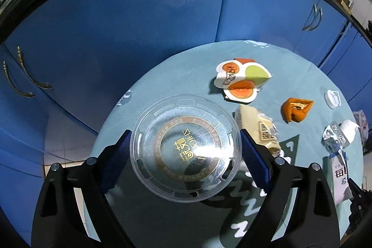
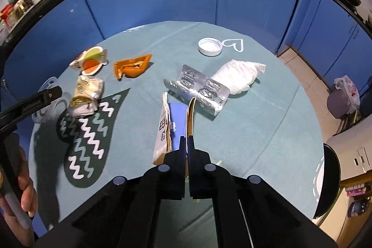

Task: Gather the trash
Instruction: 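Carry both items to the black bin while the right tool drops the cardboard inside, then open the left tool over the black bin to drop the plastic lid, then move both tools back over the table toward the bread wrapper and blister pack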

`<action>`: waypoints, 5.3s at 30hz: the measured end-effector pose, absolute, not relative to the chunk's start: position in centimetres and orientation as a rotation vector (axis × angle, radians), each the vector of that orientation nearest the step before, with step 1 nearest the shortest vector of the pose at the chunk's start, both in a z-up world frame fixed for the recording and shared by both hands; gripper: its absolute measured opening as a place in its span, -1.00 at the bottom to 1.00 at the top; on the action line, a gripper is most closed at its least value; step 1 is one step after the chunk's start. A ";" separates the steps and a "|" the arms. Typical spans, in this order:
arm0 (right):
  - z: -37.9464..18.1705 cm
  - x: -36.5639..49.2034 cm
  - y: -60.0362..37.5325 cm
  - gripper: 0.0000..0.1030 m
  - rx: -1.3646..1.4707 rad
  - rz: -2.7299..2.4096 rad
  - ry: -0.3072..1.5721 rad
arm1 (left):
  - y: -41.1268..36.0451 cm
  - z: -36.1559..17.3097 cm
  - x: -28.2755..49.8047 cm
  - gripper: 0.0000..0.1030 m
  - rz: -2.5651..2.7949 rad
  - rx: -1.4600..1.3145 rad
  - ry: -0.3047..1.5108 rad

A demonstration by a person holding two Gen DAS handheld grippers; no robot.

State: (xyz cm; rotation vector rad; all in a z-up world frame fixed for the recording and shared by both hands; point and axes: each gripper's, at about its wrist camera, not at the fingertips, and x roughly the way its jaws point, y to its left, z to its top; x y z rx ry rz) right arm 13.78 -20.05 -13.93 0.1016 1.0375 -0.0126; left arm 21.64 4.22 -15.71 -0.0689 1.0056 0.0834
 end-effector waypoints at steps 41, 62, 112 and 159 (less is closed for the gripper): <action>-7.2 4.8 -36.2 -0.97 0.285 -0.214 0.820 | -15.7 -5.8 13.0 0.71 -0.206 0.140 0.846; -7.5 0.0 -48.2 -0.96 0.391 -0.433 0.778 | -30.5 -4.6 9.0 0.71 -0.444 0.294 0.807; -8.2 -7.5 -59.0 -0.93 0.556 -0.618 0.724 | -44.8 -3.9 3.7 0.74 -0.664 0.432 0.779; -8.3 1.4 -46.6 -0.92 0.329 -0.391 0.828 | -26.4 -4.1 10.4 0.93 -0.357 0.071 0.757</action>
